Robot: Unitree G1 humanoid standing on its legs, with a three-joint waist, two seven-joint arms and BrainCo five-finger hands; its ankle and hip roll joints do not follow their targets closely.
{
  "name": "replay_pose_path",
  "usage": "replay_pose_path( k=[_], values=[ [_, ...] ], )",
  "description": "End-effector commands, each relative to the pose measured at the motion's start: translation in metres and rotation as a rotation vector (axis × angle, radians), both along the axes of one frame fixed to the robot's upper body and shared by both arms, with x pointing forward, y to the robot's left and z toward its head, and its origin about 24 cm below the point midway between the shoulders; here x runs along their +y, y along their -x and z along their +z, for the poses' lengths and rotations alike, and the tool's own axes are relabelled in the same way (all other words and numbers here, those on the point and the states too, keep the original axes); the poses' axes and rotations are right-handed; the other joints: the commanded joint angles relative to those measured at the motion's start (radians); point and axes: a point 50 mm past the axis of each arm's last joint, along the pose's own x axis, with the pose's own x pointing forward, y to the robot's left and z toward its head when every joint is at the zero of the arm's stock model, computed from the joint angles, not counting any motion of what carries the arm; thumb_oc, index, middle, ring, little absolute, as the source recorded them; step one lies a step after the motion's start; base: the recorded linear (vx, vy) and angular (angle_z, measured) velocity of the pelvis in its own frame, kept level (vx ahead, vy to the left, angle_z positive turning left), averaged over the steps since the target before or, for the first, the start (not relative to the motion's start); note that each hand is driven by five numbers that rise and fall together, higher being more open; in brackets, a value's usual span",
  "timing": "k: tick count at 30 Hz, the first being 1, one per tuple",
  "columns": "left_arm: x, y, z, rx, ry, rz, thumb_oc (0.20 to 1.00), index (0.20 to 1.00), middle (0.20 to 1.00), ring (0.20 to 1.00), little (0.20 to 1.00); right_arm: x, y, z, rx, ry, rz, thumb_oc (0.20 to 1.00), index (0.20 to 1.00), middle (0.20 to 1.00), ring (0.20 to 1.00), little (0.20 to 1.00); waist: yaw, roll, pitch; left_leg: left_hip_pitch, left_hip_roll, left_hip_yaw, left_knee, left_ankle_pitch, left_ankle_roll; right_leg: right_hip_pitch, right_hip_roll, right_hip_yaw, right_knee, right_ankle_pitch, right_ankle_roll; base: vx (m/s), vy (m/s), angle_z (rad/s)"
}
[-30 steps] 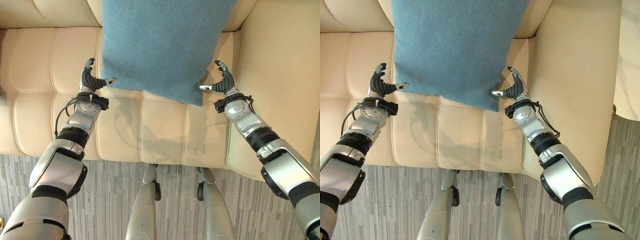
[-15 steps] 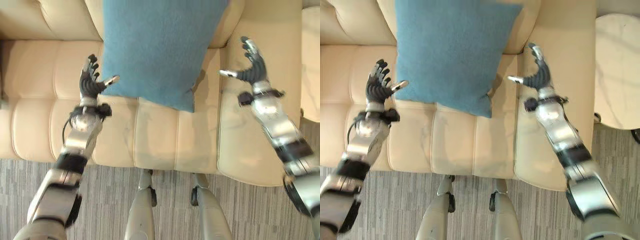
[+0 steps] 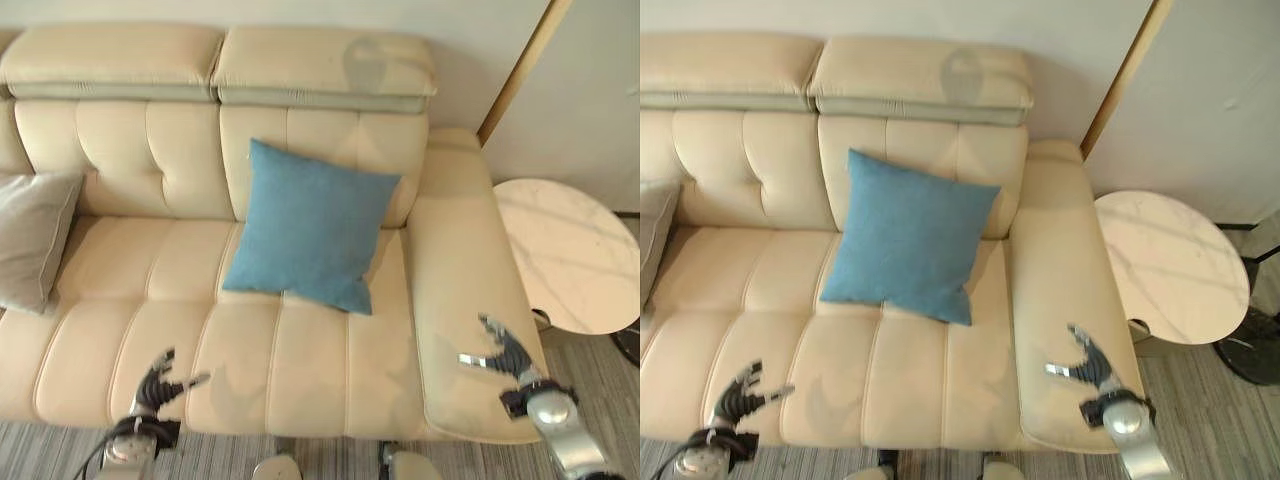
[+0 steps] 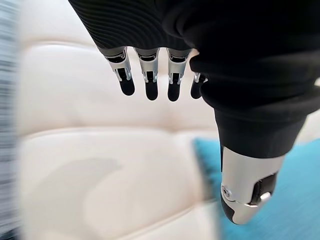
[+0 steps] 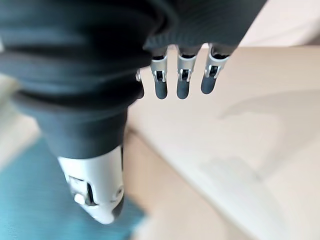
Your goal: Pick up all the scattered cushions and arrange them neatly on the sofa.
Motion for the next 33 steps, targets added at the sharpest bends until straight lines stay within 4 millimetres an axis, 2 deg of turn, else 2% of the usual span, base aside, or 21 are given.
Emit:
replay_pose_path(
  k=[1,4,7,8,9,11,12,13,14,15,17,19,20,23,25,26,27,29,30,33],
  values=[
    [0.002,-0.004,0.002,0.015,-0.072,-0.072,1.000,1.000,1.000,1.000,1.000,-0.002,-0.003,0.003,-0.012,0.043,0.029,1.000,1.000,1.000,1.000,1.000,-0.005,-0.012,-0.066,0.030,-0.038,0.002,0.000,-0.090,0.022,0.021,-0.029,-0.008,0.020,-0.063,0.068,-0.07,0.095,-0.26],
    [0.001,0.007,-0.007,0.042,-0.050,-0.017,1.000,1.000,1.000,1.000,1.000,-0.006,0.014,-0.015,0.066,0.018,-0.050,1.000,1.000,1.000,1.000,1.000,-0.006,-0.021,-0.067,0.052,-0.042,0.032,-0.006,-0.099,0.029,0.017,-0.026,0.016,0.003,-0.039,0.081,-0.12,0.072,-0.28],
    [0.009,0.003,0.000,0.005,-0.076,0.028,1.000,1.000,1.000,1.000,1.000,-0.001,0.019,-0.024,0.074,-0.029,-0.110,1.000,1.000,1.000,1.000,1.000,-0.013,-0.034,-0.035,0.025,-0.031,0.056,-0.006,-0.081,0.031,-0.033,-0.025,0.041,0.028,0.023,0.106,-0.25,-0.046,-0.40],
    [0.009,0.002,0.000,0.004,-0.077,0.028,1.000,1.000,1.000,1.000,1.000,-0.001,0.019,-0.024,0.074,-0.029,-0.110,1.000,1.000,1.000,1.000,1.000,-0.012,-0.035,-0.036,0.024,-0.031,0.057,-0.006,-0.081,0.031,-0.035,-0.024,0.042,0.029,0.023,0.106,-0.61,-0.159,-0.55],
    [0.014,-0.010,0.013,-0.084,-0.076,0.075,1.000,1.000,1.000,1.000,1.000,0.008,0.021,-0.030,0.058,-0.104,-0.179,1.000,1.000,1.000,1.000,1.000,0.008,-0.016,0.009,-0.030,0.006,0.054,0.002,-0.028,0.036,-0.042,-0.009,0.018,0.206,-0.071,0.073,-0.49,-0.112,-0.47],
    [0.014,-0.010,0.013,-0.084,-0.076,0.075,1.000,1.000,1.000,1.000,1.000,0.008,0.021,-0.030,0.058,-0.105,-0.179,1.000,1.000,1.000,1.000,1.000,0.009,-0.016,0.007,-0.034,0.007,0.055,0.001,-0.025,0.036,-0.047,-0.009,0.018,0.206,-0.069,0.072,-0.32,-0.083,-0.19],
    [0.015,-0.013,0.017,-0.106,-0.091,0.070,1.000,1.000,1.000,1.000,1.000,0.011,0.024,-0.033,0.056,-0.125,-0.200,1.000,1.000,1.000,1.000,1.000,0.020,-0.004,0.010,-0.051,0.021,0.052,-0.003,0.000,0.034,-0.030,-0.004,0.019,0.299,-0.105,0.063,-0.37,-0.221,-0.04],
    [0.010,-0.011,0.017,-0.114,-0.077,0.064,1.000,1.000,1.000,1.000,1.000,0.006,0.026,-0.030,0.032,-0.129,-0.241,1.000,1.000,1.000,1.000,1.000,0.038,-0.007,0.006,-0.079,0.023,0.031,-0.003,0.024,0.025,0.051,0.001,0.034,0.357,-0.180,0.045,-0.37,-0.223,0.10],
    [0.010,-0.011,0.017,-0.114,-0.077,0.064,1.000,1.000,1.000,1.000,1.000,0.006,0.026,-0.030,0.031,-0.129,-0.241,1.000,1.000,1.000,1.000,1.000,0.039,-0.005,0.005,-0.081,0.026,0.031,-0.005,0.026,0.024,0.050,0.004,0.035,0.355,-0.176,0.044,-0.28,-0.280,0.23],
    [0.007,-0.012,0.015,-0.123,-0.057,0.070,1.000,1.000,1.000,1.000,1.000,0.005,0.023,-0.030,0.026,-0.131,-0.256,1.000,1.000,1.000,1.000,1.000,0.051,-0.013,0.000,-0.105,0.027,0.026,-0.004,0.043,0.013,0.108,0.029,0.034,0.270,-0.241,0.027,-0.13,-0.203,0.29],
    [0.003,-0.014,0.014,-0.141,-0.034,0.091,1.000,1.000,1.000,1.000,1.000,0.003,0.019,-0.028,0.013,-0.133,-0.273,1.000,1.000,1.000,1.000,1.000,0.067,-0.010,0.000,-0.160,0.051,0.013,0.008,0.098,-0.012,0.124,0.057,0.029,0.191,-0.270,-0.005,-0.24,-0.288,0.00],
    [-0.002,-0.018,0.013,-0.156,-0.004,0.103,1.000,1.000,1.000,1.000,1.000,-0.005,0.017,-0.023,-0.013,-0.115,-0.294,1.000,1.000,1.000,1.000,1.000,0.062,0.009,0.013,-0.206,0.076,0.002,-0.001,0.150,-0.048,0.105,0.091,0.025,0.145,-0.270,-0.026,-0.32,-0.229,-0.15],
    [-0.005,-0.023,0.014,-0.175,0.008,0.105,1.000,1.000,1.000,1.000,1.000,-0.009,0.015,-0.021,-0.019,-0.107,-0.306,1.000,1.000,1.000,1.000,1.000,0.059,0.017,0.021,-0.224,0.077,-0.007,-0.003,0.158,-0.057,0.090,0.097,0.016,0.142,-0.260,-0.030,-0.39,-0.185,0.15],
    [-0.012,-0.031,0.015,-0.187,0.016,0.059,1.000,1.000,1.000,1.000,1.000,-0.012,0.009,-0.017,-0.030,-0.089,-0.298,1.000,1.000,1.000,1.000,1.000,0.040,-0.007,0.044,-0.214,0.009,-0.073,0.094,0.056,-0.019,0.055,0.069,-0.012,0.120,-0.206,-0.025,-0.37,-0.165,0.23],
    [-0.015,-0.032,0.015,-0.180,0.019,0.030,1.000,1.000,1.000,1.000,1.000,-0.012,0.009,-0.016,-0.031,-0.079,-0.282,1.000,1.000,1.000,1.000,1.000,0.021,-0.030,0.039,-0.168,-0.037,-0.085,0.191,-0.076,0.007,0.033,0.046,-0.015,0.087,-0.161,-0.019,-0.27,-0.134,0.58],
    [-0.017,-0.031,0.014,-0.175,0.027,0.026,1.000,1.000,1.000,1.000,1.000,-0.012,0.009,-0.016,-0.028,-0.076,-0.275,1.000,1.000,1.000,1.000,1.000,0.017,-0.035,0.036,-0.140,-0.056,-0.093,0.222,-0.117,0.017,0.032,0.043,-0.010,0.074,-0.149,-0.019,-0.18,-0.062,0.30],
    [-0.013,-0.037,0.004,-0.114,0.042,0.057,1.000,1.000,1.000,1.000,1.000,-0.011,0.007,-0.018,-0.006,-0.067,-0.246,1.000,1.000,1.000,1.000,1.000,-0.004,-0.029,0.014,-0.070,-0.075,-0.078,0.206,-0.152,0.027,0.034,0.057,-0.001,0.053,-0.141,-0.019,-0.07,0.001,0.03],
    [-0.006,-0.044,0.010,-0.128,0.002,0.068,1.000,1.000,1.000,1.000,1.000,-0.010,0.009,-0.020,0.012,-0.067,-0.246,1.000,1.000,1.000,1.000,1.000,-0.020,-0.020,-0.005,-0.039,-0.077,-0.066,0.177,-0.147,0.032,0.035,0.069,-0.002,0.049,-0.138,-0.018,0.03,0.022,0.06],
    [-0.007,-0.047,0.009,-0.109,-0.020,0.037,1.000,1.000,1.000,1.000,1.000,-0.012,0.011,-0.022,0.035,-0.052,-0.239,1.000,1.000,1.000,1.000,1.000,-0.040,-0.010,-0.038,0.003,-0.068,-0.034,0.106,-0.130,0.029,0.040,0.083,-0.008,0.041,-0.136,-0.019,0.03,0.038,0.18],
    [-0.006,-0.049,0.007,-0.081,-0.048,0.014,1.000,1.000,1.000,1.000,1.000,-0.014,0.013,-0.024,0.053,-0.043,-0.240,1.000,1.000,1.000,1.000,1.000,-0.056,-0.012,-0.063,0.040,-0.064,-0.030,0.049,-0.115,0.023,0.062,0.091,-0.016,0.027,-0.135,-0.019,0.01,0.028,-0.02]
  ],
)
